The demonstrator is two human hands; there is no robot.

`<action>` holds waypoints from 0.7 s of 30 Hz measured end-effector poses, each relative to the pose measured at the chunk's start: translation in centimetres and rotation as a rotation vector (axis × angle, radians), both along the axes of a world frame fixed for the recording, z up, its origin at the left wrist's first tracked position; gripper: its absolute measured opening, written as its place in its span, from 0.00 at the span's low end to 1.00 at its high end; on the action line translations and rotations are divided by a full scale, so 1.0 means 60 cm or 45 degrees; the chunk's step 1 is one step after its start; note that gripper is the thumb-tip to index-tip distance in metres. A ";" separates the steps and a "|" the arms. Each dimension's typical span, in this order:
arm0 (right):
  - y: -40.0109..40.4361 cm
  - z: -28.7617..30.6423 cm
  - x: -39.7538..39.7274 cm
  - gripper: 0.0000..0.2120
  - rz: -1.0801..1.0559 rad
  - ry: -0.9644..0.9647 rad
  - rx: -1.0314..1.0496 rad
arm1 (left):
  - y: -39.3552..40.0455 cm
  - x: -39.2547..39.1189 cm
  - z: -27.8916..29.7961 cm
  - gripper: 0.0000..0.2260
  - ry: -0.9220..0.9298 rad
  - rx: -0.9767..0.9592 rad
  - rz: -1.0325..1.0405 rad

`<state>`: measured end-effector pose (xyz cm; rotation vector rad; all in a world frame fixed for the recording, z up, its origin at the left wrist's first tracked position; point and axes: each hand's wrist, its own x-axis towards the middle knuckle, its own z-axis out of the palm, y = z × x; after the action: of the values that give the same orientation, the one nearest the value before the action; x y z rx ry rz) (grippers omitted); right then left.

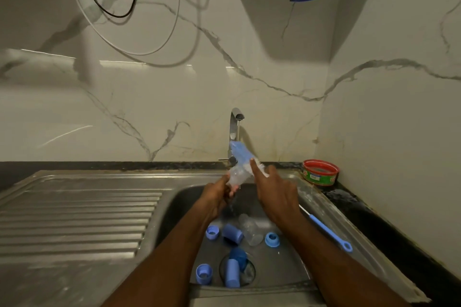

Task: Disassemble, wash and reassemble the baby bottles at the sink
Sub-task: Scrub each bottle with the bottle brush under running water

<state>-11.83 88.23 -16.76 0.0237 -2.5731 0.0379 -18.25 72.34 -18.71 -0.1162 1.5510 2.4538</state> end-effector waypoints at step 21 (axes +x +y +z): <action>0.040 0.001 -0.004 0.31 0.111 0.066 -0.395 | 0.015 0.017 -0.005 0.16 0.037 -0.200 -0.260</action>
<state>-12.08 90.62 -16.67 0.0201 -2.4854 0.4623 -17.24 73.21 -19.02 0.0491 1.6771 2.1866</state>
